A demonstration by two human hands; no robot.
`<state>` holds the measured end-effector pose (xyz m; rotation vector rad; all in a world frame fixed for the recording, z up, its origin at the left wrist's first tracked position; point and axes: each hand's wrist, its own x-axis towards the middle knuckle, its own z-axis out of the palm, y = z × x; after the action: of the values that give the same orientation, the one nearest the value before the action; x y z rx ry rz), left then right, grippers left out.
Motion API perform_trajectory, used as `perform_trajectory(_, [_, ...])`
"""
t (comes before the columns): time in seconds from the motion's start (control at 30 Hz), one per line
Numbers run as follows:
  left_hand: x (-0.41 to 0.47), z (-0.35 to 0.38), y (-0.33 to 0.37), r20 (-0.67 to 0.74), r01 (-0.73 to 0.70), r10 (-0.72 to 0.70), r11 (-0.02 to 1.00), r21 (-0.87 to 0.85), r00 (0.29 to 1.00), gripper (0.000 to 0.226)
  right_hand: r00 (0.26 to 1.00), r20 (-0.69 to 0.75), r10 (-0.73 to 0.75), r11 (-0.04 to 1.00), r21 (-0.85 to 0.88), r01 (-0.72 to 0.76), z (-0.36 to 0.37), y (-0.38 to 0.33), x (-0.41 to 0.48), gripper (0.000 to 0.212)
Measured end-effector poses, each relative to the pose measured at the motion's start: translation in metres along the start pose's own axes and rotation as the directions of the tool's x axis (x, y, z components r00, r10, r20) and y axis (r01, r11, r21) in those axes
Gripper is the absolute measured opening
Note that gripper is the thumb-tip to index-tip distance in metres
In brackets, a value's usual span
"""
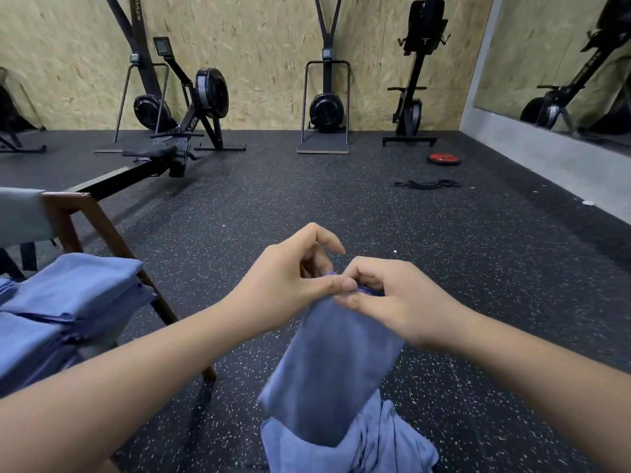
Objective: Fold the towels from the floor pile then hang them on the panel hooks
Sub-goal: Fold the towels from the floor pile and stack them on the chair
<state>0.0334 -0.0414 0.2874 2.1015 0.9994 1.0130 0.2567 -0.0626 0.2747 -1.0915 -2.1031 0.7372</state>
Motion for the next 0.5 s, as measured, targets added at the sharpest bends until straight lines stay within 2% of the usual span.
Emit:
perform_trajectory(0.1, [-0.002, -0.001, -0.006, 0.153, 0.103, -0.072, 0.974, -0.200, 0.986, 0.048, 1.000, 0.006, -0.029, 0.997, -0.071, 0.029, -0.010, -0.008, -0.004, 0.012])
perform_trajectory(0.17, [-0.005, 0.002, -0.009, 0.284, 0.145, -0.071, 0.958, -0.247, 0.956, 0.044, 1.000, 0.017, -0.026, 0.997, -0.078, 0.028, -0.018, -0.013, -0.005, 0.010])
perform_trajectory(0.23, [-0.008, 0.008, -0.013, 0.352, 0.181, -0.087, 0.953, -0.244, 0.932, 0.041, 0.999, 0.021, -0.026, 0.998, -0.065, 0.028, -0.027, -0.017, -0.006, 0.008])
perform_trajectory(0.4, [-0.005, 0.019, -0.040, 0.387, 0.226, -0.169, 0.968, -0.106, 0.906, 0.030, 0.996, -0.066, -0.067, 0.996, -0.056, 0.063, -0.048, -0.018, -0.005, 0.003])
perform_trajectory(0.5, [-0.001, 0.014, -0.059, 0.380, 0.199, -0.221, 0.975, 0.097, 0.898, 0.028, 0.984, -0.169, -0.054, 0.999, -0.003, 0.055, -0.063, -0.012, -0.004, 0.006])
